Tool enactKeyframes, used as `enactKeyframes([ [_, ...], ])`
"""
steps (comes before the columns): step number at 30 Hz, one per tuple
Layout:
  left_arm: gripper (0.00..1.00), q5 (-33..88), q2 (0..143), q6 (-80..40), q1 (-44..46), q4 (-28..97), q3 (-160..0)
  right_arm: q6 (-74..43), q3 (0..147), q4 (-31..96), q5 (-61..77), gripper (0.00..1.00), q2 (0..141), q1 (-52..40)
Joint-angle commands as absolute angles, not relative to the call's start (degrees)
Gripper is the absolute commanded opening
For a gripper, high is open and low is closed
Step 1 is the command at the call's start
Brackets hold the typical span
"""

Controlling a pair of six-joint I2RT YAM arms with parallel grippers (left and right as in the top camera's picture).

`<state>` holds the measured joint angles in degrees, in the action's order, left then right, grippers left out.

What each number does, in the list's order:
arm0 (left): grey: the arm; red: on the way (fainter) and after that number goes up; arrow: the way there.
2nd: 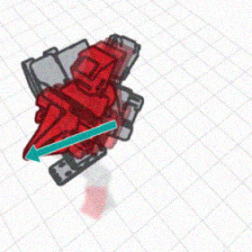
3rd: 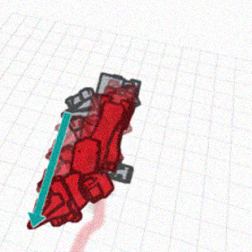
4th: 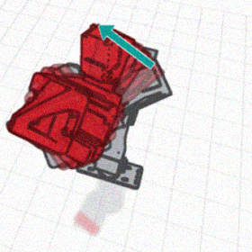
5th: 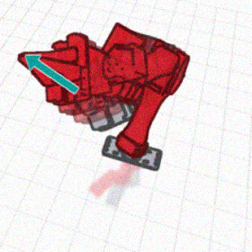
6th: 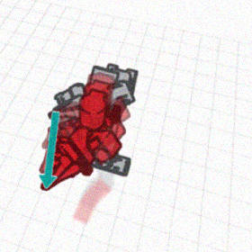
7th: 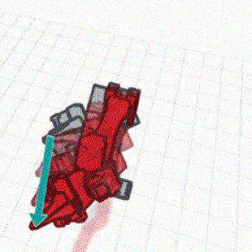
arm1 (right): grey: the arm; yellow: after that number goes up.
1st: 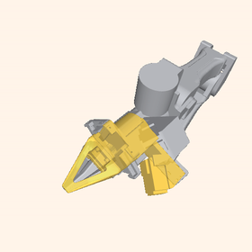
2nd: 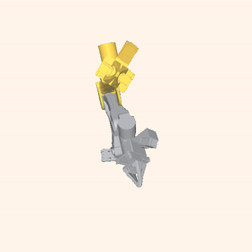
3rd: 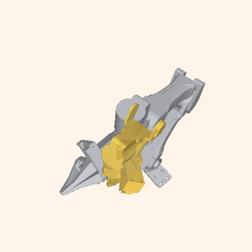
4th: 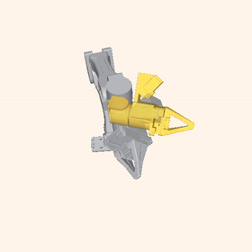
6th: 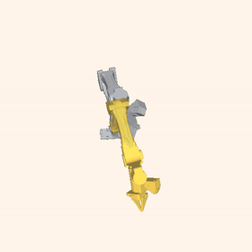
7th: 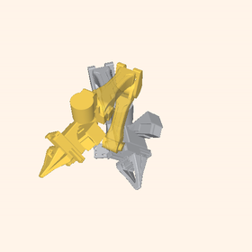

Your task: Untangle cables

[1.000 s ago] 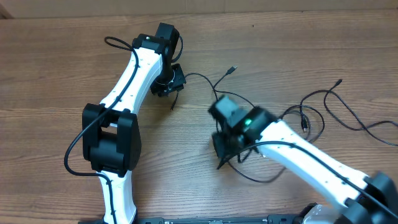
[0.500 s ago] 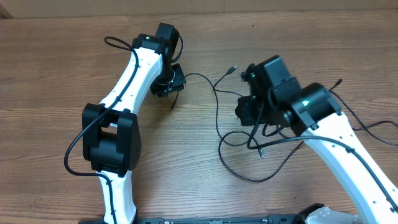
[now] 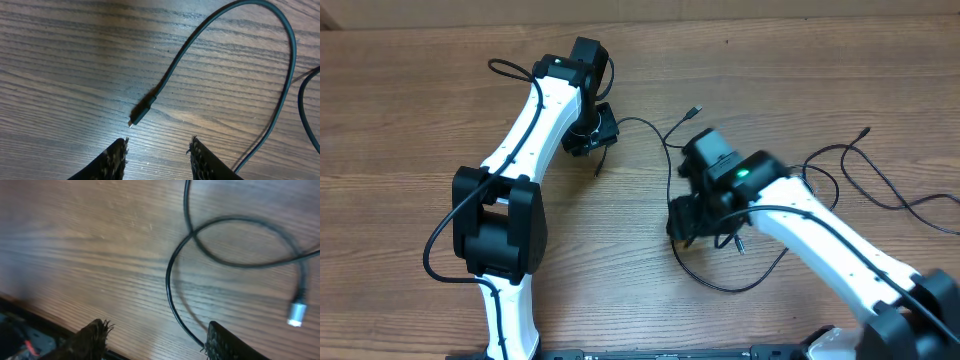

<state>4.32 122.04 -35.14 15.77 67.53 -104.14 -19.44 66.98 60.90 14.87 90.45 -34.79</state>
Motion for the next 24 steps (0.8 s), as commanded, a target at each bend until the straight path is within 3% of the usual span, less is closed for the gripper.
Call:
enactKeyframes([
  [1,0.42,4.5,122.5,-34.7,16.2,67.6,-103.6,-21.3,64.3,58.7,15.0,0.59,92.4,-37.3],
  [13,0.42,4.5,122.5,-34.7,16.2,67.5,-103.6,-21.6,56.4,49.9,14.0,0.53,100.0,-39.9],
  [21,0.43,4.5,122.5,-34.7,16.2,67.3,-103.6,-21.6,55.8,49.6,13.6,0.30,100.6,-39.9],
  [24,0.43,4.5,122.5,-34.7,16.2,67.3,-103.6,-21.6,55.9,49.8,14.0,0.04,100.6,-39.9],
])
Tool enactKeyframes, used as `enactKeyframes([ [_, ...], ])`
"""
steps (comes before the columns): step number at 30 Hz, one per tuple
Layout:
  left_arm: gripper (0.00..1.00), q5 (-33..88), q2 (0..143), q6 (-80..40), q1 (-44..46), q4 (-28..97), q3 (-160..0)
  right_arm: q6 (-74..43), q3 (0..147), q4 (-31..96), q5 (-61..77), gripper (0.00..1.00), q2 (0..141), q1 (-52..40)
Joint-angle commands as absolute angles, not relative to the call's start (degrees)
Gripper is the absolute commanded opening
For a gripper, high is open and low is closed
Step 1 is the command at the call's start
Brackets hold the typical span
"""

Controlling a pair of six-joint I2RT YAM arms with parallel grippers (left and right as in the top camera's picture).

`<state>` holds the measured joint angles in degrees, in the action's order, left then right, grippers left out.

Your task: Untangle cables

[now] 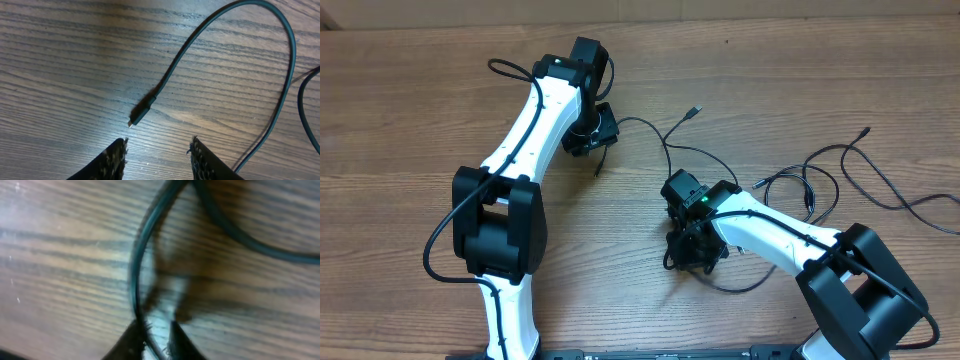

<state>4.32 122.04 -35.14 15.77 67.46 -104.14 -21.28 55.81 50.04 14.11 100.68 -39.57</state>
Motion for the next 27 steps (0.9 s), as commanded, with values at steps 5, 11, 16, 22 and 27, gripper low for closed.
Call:
enactKeyframes([
  [5,0.44,4.5,122.5,-34.7,16.2,67.2,-103.6,-20.7,59.1,53.4,17.4,0.04,100.6,-39.9],
  [11,0.44,4.4,122.5,-34.7,16.2,67.4,-103.6,-11.1,69.6,60.1,27.6,0.04,100.2,-39.9],
  [16,0.44,4.3,122.5,-34.7,16.2,67.5,-103.6,-6.0,80.7,68.3,27.7,0.04,98.3,-39.9],
  [22,0.45,4.3,122.5,-34.7,16.2,67.5,-103.6,-5.5,91.5,75.9,18.2,0.04,95.4,-39.9],
  [27,0.45,4.3,122.5,-34.7,16.2,67.5,-103.6,-7.2,94.7,77.2,7.1,0.04,92.9,-39.3],
])
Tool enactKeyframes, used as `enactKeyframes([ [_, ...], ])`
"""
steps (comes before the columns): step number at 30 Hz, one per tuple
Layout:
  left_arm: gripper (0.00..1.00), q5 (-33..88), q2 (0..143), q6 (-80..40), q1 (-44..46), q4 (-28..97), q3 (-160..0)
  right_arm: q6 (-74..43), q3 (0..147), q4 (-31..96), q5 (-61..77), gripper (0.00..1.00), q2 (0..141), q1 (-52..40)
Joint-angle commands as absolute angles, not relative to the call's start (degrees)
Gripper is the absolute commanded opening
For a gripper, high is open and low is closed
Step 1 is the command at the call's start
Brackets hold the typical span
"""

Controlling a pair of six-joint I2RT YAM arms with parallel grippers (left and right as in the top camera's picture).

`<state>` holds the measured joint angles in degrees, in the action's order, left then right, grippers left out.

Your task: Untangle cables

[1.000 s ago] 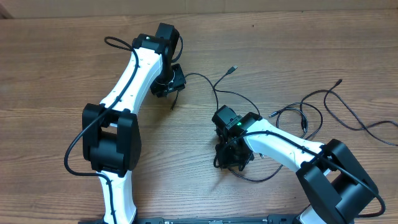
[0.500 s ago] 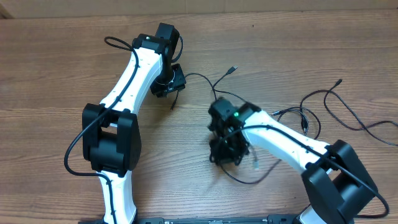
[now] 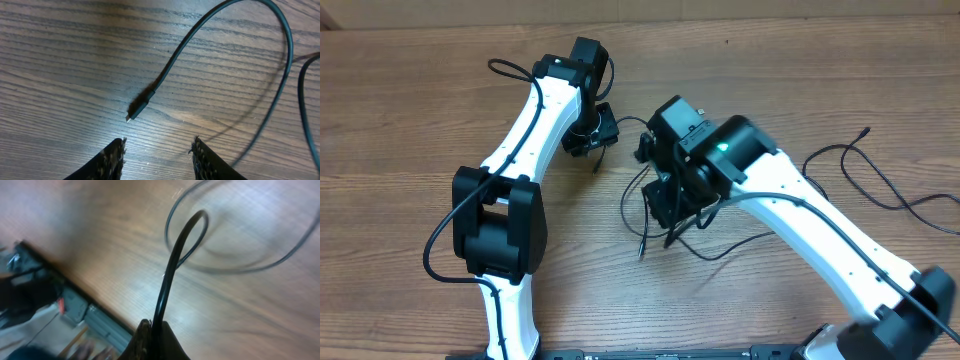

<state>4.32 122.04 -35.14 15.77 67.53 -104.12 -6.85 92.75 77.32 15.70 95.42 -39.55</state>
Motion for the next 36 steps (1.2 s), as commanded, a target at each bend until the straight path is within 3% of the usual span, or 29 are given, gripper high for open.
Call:
enactKeyframes([
  [1,0.45,4.3,122.5,-34.7,16.2,67.5,-103.6,-8.5,94.7,76.8,4.8,0.04,92.5,-38.9],
  [14,0.45,4.3,122.5,-34.7,16.2,67.7,-103.6,-9.2,96.7,64.1,1.7,0.04,92.0,-30.9],
  [33,0.45,4.0,122.5,-34.7,16.2,68.8,-103.1,-12.4,96.7,77.9,-7.2,0.07,93.7,-5.7],
  [34,0.45,3.9,122.5,-34.7,16.2,68.8,-102.8,-12.4,96.6,77.9,-7.2,0.11,93.7,-5.0],
  [35,0.46,3.9,122.5,-34.7,16.2,68.8,-102.5,-12.4,96.4,77.8,-7.2,0.24,93.7,-4.4],
  [36,0.47,3.8,122.5,-34.7,16.2,68.8,-102.3,-12.4,96.2,77.8,-7.2,0.44,93.7,-4.0],
])
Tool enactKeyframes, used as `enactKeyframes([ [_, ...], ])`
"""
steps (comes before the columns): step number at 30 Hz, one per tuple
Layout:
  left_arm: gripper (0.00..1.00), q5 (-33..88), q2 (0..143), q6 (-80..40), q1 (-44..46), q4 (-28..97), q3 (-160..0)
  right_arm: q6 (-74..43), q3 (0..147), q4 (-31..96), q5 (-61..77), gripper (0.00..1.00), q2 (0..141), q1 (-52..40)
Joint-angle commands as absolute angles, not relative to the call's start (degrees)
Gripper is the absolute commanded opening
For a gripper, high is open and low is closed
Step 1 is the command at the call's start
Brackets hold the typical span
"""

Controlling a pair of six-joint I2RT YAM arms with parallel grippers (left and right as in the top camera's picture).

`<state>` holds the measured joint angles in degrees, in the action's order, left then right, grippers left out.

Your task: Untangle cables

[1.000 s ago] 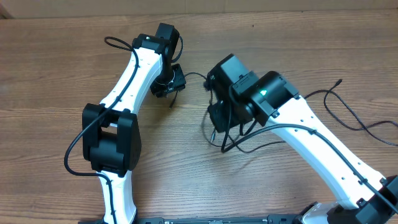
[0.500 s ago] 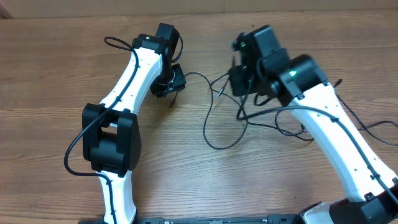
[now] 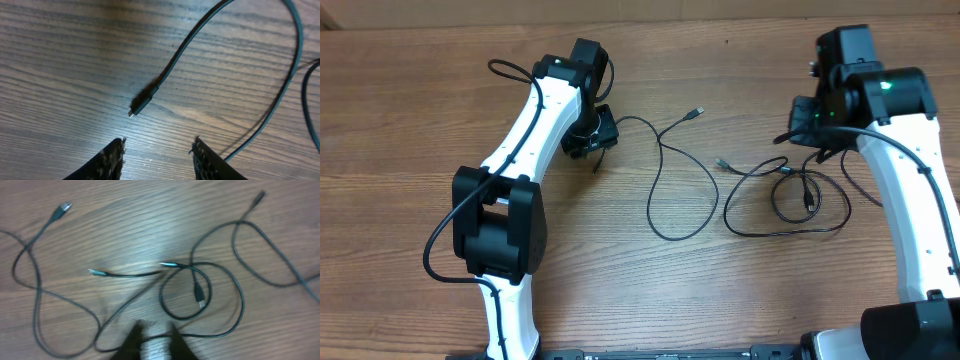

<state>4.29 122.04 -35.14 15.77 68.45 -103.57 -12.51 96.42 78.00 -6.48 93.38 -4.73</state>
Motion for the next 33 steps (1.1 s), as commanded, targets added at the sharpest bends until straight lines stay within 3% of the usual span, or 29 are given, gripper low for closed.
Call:
enactKeyframes([
  [1,0.47,3.8,122.5,-34.7,16.2,68.7,-102.0,-12.4,96.2,77.8,-7.2,0.67,93.7,-3.7],
  [3,0.47,3.6,122.5,-34.7,16.2,68.4,-101.3,-12.4,95.9,77.6,-6.4,0.96,93.7,-3.6],
  [4,0.47,3.7,122.5,-34.7,16.2,68.3,-101.1,-12.4,95.9,77.3,-4.4,1.00,93.7,-3.6],
  [7,0.47,3.7,122.5,-34.7,16.2,67.1,-99.9,-12.4,95.9,76.3,2.4,1.00,93.7,-3.7],
  [12,0.61,3.6,122.5,-34.7,16.2,65.5,-98.4,-12.4,95.9,75.2,7.4,1.00,93.7,-3.7],
  [20,1.00,1.8,122.5,-34.7,14.6,64.2,-98.4,-12.4,95.9,73.7,7.4,1.00,93.7,-3.7],
  [33,1.00,-6.0,122.5,-34.7,7.2,67.0,-98.4,-12.4,95.9,73.7,7.4,1.00,93.7,-3.7],
])
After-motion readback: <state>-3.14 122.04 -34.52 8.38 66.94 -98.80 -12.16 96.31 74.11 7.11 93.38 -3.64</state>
